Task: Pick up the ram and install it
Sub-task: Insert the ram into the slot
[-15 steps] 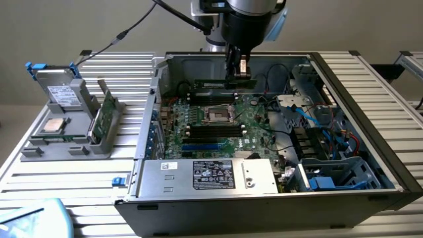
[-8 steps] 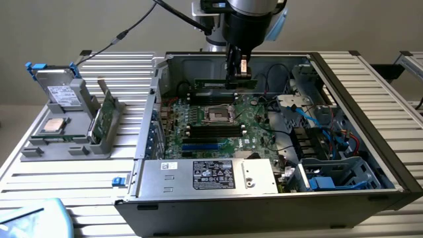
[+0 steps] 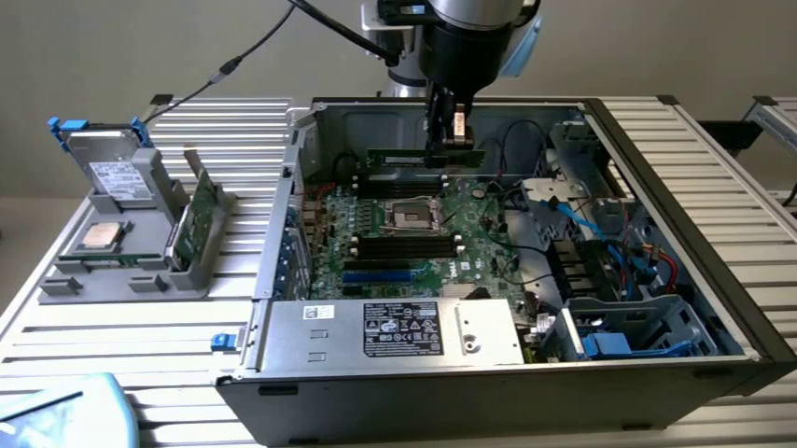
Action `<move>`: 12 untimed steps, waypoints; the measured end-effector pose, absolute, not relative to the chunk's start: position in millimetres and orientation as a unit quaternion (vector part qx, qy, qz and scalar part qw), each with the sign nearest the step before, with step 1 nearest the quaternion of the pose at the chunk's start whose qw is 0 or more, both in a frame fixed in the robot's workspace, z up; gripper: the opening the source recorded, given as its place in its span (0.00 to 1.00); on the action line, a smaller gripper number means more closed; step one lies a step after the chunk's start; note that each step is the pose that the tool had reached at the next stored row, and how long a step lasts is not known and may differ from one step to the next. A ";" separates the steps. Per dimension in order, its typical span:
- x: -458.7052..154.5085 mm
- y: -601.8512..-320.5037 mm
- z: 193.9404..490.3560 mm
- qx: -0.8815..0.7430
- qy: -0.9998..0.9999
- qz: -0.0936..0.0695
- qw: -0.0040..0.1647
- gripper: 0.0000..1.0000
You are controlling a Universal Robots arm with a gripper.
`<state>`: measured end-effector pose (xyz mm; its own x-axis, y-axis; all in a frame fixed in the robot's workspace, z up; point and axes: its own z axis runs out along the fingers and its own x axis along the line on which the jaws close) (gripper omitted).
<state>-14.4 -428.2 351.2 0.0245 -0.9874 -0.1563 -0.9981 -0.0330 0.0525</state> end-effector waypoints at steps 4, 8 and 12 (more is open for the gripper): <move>-14.3 -426.1 347.9 -0.715 0.694 0.074 0.035 0.14; -14.5 -419.4 342.5 -0.715 0.695 0.071 0.032 0.14; -14.8 -414.8 339.2 -0.717 0.694 0.064 0.024 0.14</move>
<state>-14.8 -414.8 339.2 0.0293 -0.9918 -0.1246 -0.9979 -0.0362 0.0537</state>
